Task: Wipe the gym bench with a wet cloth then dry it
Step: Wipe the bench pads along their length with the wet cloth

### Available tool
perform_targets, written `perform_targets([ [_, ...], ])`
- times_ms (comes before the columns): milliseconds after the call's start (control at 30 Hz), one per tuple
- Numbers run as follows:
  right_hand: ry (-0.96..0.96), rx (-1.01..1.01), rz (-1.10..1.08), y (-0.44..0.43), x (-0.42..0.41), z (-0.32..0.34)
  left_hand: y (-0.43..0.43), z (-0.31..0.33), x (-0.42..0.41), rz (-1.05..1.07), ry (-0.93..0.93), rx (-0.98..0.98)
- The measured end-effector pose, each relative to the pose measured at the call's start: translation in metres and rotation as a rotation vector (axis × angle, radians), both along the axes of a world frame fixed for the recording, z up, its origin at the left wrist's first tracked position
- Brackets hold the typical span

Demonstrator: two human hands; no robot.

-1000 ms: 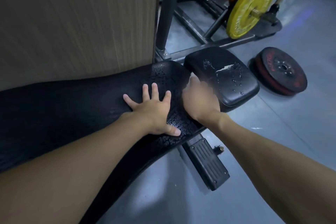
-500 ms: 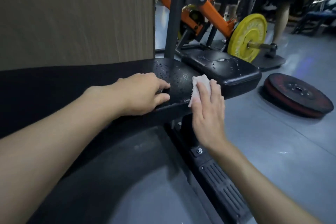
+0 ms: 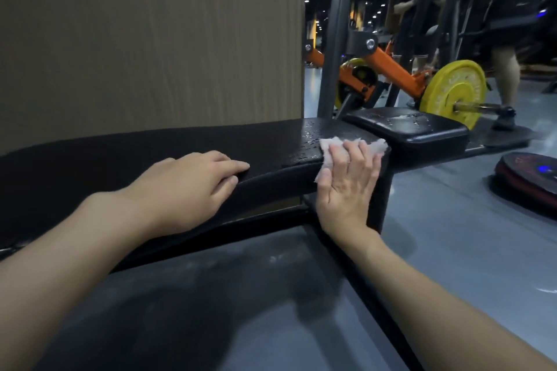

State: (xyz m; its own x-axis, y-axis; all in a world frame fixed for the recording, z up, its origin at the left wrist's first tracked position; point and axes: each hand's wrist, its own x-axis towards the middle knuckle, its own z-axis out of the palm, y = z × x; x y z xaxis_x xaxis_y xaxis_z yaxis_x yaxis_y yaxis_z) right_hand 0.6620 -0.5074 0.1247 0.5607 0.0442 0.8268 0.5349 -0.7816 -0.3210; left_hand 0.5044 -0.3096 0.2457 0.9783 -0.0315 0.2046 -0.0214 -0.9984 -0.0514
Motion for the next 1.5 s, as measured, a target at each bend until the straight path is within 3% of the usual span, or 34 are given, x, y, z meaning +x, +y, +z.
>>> perform_targets([
  [67,0.021,0.075,0.003,0.028,-0.012,-0.001,0.008,-0.001,-0.008,0.012,-0.019,-0.009],
  [300,-0.029,0.001,0.248,0.103,-0.081,-0.001,0.042,0.004,-0.034,0.049,-0.014,-0.026],
  [400,-0.112,-0.108,0.369,0.109,-0.096,-0.001,0.06,0.004,-0.051,0.07,-0.032,-0.036],
  [500,-0.166,-0.207,0.316,0.086,-0.074,0.001,0.076,0.001,-0.069,0.081,-0.053,-0.024],
  [667,-0.032,0.03,0.267,0.106,-0.09,0.005,0.097,0.0,-0.088,0.104,-0.075,-0.026],
  [800,-0.16,-0.163,0.4,0.141,-0.141,0.006,0.109,0.0,-0.098,0.115,-0.114,-0.034],
  [1100,-0.318,-0.547,0.387,0.213,-0.208,0.016,0.167,-0.005,-0.144,0.214,-0.178,-0.092],
  [1367,-0.332,-0.961,0.549,0.279,-0.253,0.056,0.258,-0.007,-0.181,0.406,-0.26,-0.286],
  [1500,-0.181,-1.1,0.842,0.323,-0.26,0.089,0.298,-0.003,-0.183,0.499,-0.241,-0.383],
])
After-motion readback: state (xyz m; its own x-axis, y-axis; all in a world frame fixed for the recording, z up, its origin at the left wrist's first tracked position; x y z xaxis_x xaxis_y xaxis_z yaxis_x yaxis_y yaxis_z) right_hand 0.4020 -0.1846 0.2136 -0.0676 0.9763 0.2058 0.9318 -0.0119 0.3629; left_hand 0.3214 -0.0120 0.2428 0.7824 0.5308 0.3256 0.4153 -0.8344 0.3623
